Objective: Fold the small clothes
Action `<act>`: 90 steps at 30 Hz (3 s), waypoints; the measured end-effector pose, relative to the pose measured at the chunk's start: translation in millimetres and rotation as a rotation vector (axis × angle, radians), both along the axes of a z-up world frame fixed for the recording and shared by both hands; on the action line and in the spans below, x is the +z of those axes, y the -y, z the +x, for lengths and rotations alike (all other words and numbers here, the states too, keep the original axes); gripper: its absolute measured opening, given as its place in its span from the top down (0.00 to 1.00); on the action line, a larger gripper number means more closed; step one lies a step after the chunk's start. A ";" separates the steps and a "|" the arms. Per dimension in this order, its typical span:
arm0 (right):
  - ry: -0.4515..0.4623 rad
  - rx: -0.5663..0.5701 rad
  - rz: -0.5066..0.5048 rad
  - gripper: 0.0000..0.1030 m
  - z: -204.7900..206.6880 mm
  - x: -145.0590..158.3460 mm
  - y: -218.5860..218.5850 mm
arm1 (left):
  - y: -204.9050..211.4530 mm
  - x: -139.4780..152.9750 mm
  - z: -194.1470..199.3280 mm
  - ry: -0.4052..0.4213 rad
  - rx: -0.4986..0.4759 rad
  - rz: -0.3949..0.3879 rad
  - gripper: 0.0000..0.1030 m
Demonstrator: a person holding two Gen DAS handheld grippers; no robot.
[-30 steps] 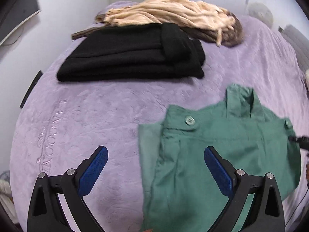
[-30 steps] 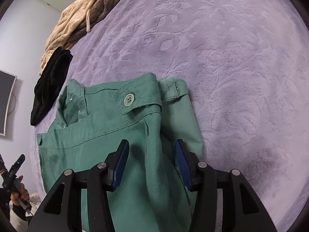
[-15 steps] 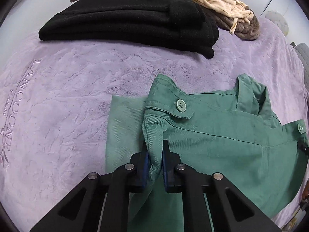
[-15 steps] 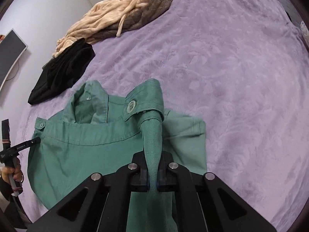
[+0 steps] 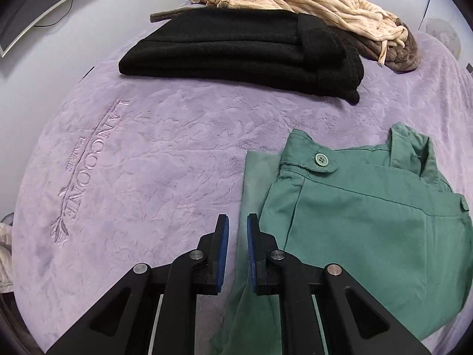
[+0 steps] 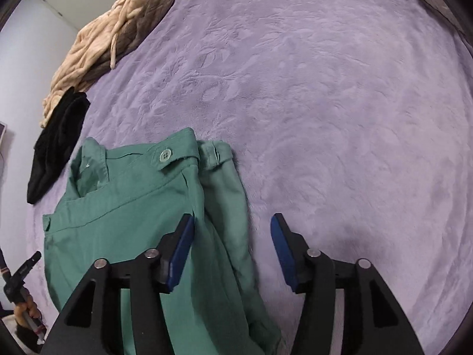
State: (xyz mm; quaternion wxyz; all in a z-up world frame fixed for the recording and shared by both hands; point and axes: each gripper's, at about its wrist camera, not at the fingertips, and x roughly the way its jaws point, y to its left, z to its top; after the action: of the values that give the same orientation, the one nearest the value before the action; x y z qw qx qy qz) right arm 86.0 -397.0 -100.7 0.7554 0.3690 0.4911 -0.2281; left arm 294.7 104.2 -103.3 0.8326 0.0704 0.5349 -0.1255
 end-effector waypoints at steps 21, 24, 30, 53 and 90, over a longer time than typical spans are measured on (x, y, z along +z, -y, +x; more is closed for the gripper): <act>0.060 -0.045 0.184 0.94 -46.5 -28.4 -67.3 | 15.3 -63.0 -92.7 -0.099 -0.076 0.068 0.86; 0.026 -0.135 0.293 0.89 -68.7 -70.1 -63.1 | 16.8 -65.2 -93.8 -0.092 -0.090 0.076 0.86; 0.050 -0.272 0.317 0.74 -114.0 -47.1 -62.5 | -4.9 -44.9 -93.4 -0.119 -0.068 0.038 0.86; 0.032 -0.018 0.092 0.76 -36.2 -34.3 -39.2 | 22.2 -44.4 -49.8 -0.096 -0.056 0.134 0.86; 0.140 0.078 0.262 0.23 -57.0 27.0 -189.5 | 23.5 34.3 -164.3 -0.193 -0.120 0.120 0.01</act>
State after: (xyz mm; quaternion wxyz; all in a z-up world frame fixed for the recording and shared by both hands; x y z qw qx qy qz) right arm 29.0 -207.5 -73.7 0.7415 0.4601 0.4768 -0.1060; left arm 130.4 80.7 -69.1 0.7626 0.1394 0.6138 -0.1491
